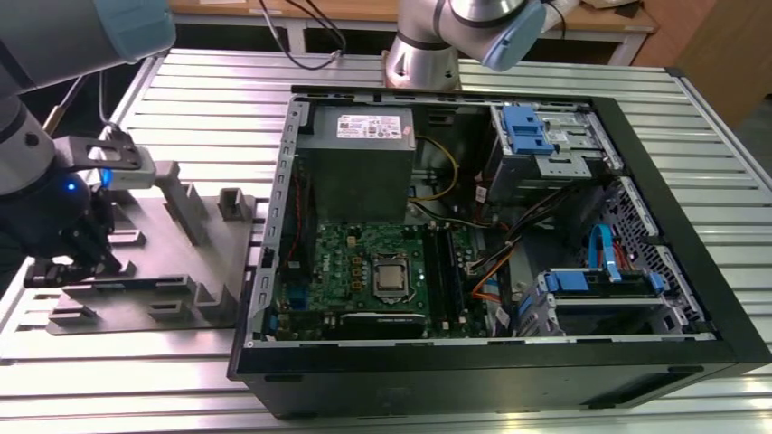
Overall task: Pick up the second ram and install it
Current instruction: 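Pick up the second ram and move it above second insertion slot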
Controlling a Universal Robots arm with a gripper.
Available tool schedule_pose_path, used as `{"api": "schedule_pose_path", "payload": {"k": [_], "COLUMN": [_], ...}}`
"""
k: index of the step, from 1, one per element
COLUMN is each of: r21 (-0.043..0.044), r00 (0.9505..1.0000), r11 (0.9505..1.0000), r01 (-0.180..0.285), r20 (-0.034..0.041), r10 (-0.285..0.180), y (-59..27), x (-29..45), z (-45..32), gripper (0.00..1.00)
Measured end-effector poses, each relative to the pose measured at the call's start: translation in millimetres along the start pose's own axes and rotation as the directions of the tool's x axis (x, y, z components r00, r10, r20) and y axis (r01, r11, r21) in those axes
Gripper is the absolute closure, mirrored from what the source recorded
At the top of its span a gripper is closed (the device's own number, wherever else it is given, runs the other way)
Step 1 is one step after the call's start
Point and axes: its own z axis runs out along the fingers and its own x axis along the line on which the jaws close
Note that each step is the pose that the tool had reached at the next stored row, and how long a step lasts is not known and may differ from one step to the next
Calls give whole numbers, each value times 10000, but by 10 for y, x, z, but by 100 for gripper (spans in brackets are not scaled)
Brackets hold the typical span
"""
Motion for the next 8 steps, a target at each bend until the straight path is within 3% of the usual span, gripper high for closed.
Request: {"api": "schedule_pose_path", "payload": {"k": [8], "r21": [-2], "r00": [10000], "r11": [10000], "r01": [2], "r20": [-2], "r10": [-2], "y": [-2], "x": [5], "z": [61], "gripper": [93]}}
